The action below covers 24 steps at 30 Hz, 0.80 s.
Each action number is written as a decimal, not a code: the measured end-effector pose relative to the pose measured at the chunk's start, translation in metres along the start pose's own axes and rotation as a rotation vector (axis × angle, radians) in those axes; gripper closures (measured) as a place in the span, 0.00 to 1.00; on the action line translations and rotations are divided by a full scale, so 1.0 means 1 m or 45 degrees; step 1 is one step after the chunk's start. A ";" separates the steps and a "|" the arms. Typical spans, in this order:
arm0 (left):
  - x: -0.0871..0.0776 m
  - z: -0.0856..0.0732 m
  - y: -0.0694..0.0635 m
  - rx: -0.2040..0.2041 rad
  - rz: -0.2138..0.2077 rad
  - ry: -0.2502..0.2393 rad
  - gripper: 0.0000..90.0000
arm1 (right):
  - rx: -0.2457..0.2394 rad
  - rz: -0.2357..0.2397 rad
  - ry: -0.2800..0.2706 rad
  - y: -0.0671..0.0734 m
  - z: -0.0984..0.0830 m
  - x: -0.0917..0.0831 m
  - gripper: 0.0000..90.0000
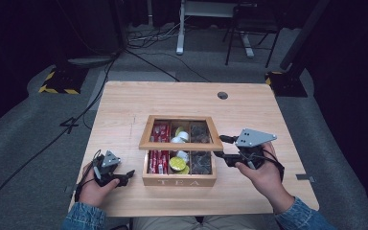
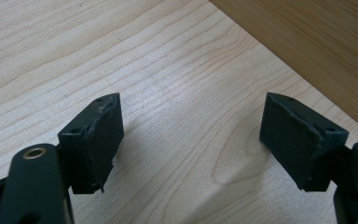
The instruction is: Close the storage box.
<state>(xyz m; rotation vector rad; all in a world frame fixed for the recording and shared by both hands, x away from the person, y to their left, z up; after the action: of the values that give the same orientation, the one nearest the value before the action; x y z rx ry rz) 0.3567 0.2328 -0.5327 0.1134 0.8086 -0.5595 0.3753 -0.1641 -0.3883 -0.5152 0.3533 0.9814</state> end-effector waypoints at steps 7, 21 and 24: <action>0.000 0.000 0.000 0.000 0.000 0.000 0.24 | -0.012 0.001 0.013 0.007 -0.009 0.003 0.49; 0.000 0.000 0.000 0.001 0.002 0.001 0.24 | -0.039 -0.010 0.057 0.025 -0.029 0.008 0.44; 0.000 0.000 0.000 0.001 0.002 0.001 0.24 | -0.030 0.000 0.066 0.031 -0.036 0.009 0.45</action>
<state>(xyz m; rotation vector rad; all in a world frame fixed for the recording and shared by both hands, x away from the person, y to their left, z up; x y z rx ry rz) 0.3567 0.2329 -0.5326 0.1150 0.8092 -0.5586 0.3519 -0.1638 -0.4305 -0.5623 0.3882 0.9742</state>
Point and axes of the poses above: each handheld gripper's, and its own axes: x roughly forward along the jaws, z roughly out of its top, y roughly to its left, the point moved 4 cm from there along x, roughly forward along the jaws, and after that the axes turned 7 degrees about -x, right-handed, at the moved point
